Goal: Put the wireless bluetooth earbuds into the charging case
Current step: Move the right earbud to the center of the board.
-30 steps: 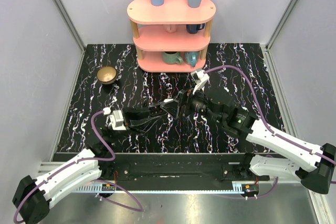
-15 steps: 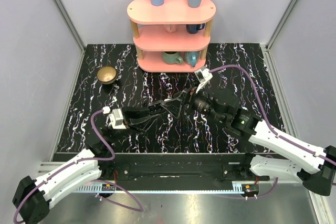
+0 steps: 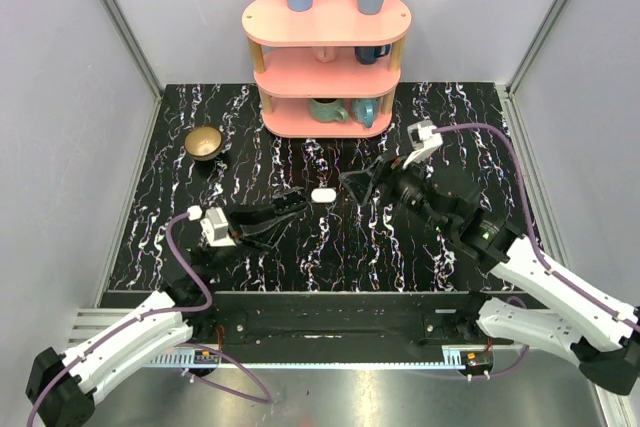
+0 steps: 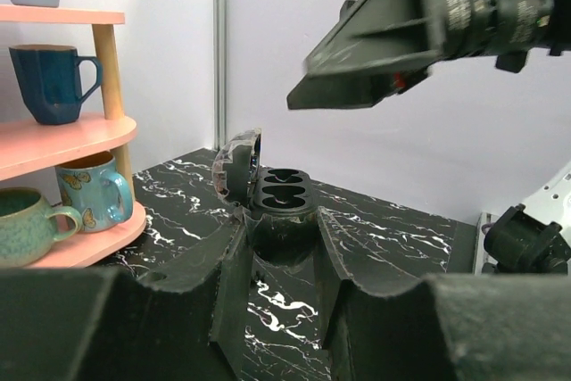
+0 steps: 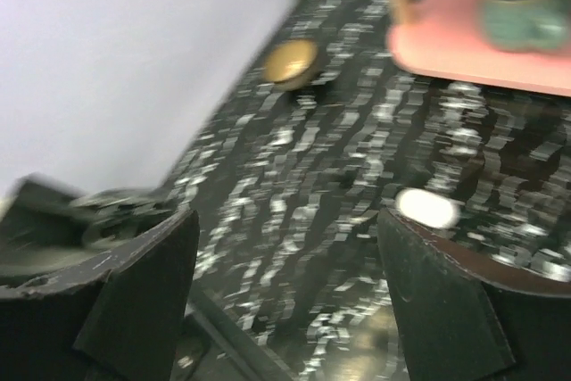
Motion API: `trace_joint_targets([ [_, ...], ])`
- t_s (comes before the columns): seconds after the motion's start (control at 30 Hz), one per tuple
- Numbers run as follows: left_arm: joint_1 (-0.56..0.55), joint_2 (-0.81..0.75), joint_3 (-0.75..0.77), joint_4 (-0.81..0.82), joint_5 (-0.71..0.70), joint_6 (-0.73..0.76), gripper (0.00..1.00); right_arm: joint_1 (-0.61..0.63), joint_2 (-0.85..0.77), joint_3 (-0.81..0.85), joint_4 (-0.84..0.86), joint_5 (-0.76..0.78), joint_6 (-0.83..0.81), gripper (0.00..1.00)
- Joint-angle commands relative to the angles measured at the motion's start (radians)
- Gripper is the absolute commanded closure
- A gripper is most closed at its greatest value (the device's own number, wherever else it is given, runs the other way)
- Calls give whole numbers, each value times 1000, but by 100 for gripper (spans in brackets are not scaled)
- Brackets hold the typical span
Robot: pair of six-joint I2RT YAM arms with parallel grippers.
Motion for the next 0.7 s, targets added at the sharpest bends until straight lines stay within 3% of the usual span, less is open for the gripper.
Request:
trace_joint_targets([
  [0.0, -1, -60, 23, -44, -38, 26, 100, -155, -18, -20, -200, 95, -38, 15],
  [0.13, -1, -82, 21, -57, -42, 36, 100, -297, 2, -86, -223, 70, -75, 27],
  [0.27, -3, -74, 33, -58, -19, 35, 100, -512, 169, -126, -231, -112, -37, 36],
  [0.37, -1, -66, 44, -58, 4, 27, 100, -581, 271, -156, -173, -212, -11, 41],
  [0.67, -1, -97, 46, -70, 16, 18, 100, -667, 517, -167, 7, -294, 21, 45],
])
